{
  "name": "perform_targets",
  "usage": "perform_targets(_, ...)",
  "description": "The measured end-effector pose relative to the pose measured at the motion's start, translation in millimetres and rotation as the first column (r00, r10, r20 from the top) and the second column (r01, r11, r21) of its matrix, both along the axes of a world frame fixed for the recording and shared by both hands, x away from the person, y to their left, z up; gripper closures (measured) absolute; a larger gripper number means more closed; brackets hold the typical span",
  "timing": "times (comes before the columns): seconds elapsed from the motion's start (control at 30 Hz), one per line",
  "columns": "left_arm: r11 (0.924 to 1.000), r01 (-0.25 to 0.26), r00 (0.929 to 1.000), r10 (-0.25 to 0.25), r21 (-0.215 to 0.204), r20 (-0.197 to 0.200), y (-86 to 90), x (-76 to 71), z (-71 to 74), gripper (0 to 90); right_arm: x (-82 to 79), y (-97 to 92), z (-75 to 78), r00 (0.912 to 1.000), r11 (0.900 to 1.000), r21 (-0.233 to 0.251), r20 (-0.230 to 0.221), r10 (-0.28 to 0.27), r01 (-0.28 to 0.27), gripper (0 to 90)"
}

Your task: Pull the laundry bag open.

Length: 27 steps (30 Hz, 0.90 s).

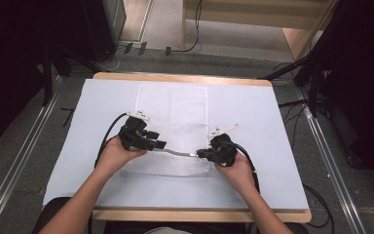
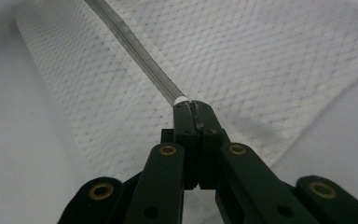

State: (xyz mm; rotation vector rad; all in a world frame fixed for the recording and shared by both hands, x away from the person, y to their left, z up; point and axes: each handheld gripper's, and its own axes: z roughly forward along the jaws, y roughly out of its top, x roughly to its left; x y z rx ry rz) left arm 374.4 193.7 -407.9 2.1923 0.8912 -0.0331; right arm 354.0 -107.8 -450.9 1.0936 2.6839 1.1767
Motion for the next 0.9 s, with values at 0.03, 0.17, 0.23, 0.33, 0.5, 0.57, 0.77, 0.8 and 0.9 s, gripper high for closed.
perform_targets(0.03,1.0000,0.004,1.0000,-0.004,0.003,0.002,-1.7,0.8,0.6,45.5,-0.1,-2.4,0.5,1.0000,1.0000,-0.001,0.003,-0.003,0.003,90.0)
perform_targets(0.17,0.9998,0.005,1.0000,-0.005,-0.020,-0.004,-10.5,3.1,3.1,45.2,0.6,-13.1,2.1,0.9994,0.9995,-0.001,0.005,-0.033,0.033,90.0)
perform_targets(0.23,0.9998,0.012,0.9999,-0.012,-0.019,-0.005,-15.0,4.4,3.5,45.2,0.9,-17.0,0.8,0.9992,0.9992,0.000,-0.001,-0.040,0.040,90.0)
perform_targets(0.33,0.9994,0.029,0.9996,-0.030,-0.017,-0.004,-24.7,5.9,2.9,45.6,0.7,-18.7,-2.0,0.9991,0.9990,-0.014,-0.005,-0.043,0.043,90.0)
perform_targets(0.5,0.9980,0.063,0.9979,-0.063,-0.002,-0.013,-41.5,9.3,-2.7,48.3,6.2,-15.8,-11.5,0.9990,0.9985,-0.036,-0.017,-0.042,0.042,90.0)
perform_targets(0.57,0.9979,0.064,0.9978,-0.064,0.003,-0.019,-46.6,10.1,-5.8,49.8,7.8,-15.8,-13.9,0.9989,0.9986,-0.034,-0.024,-0.041,0.040,90.0)
perform_targets(0.77,0.9970,0.077,0.9958,-0.077,-0.008,-0.050,-52.9,9.8,-15.8,57.1,7.0,-11.9,-16.2,0.9994,0.9988,-0.034,-0.010,-0.034,0.034,90.0)
perform_targets(0.8,0.9968,0.080,0.9953,-0.080,-0.005,-0.055,-54.2,9.4,-17.4,58.7,7.1,-11.9,-16.5,0.9994,0.9989,-0.034,-0.008,-0.032,0.032,90.0)
perform_targets(0.9,0.9958,0.091,0.9937,-0.091,-0.013,-0.065,-56.2,9.1,-21.3,65.5,7.5,-12.8,-17.5,0.9997,0.9994,-0.026,-0.003,-0.025,0.025,90.0)
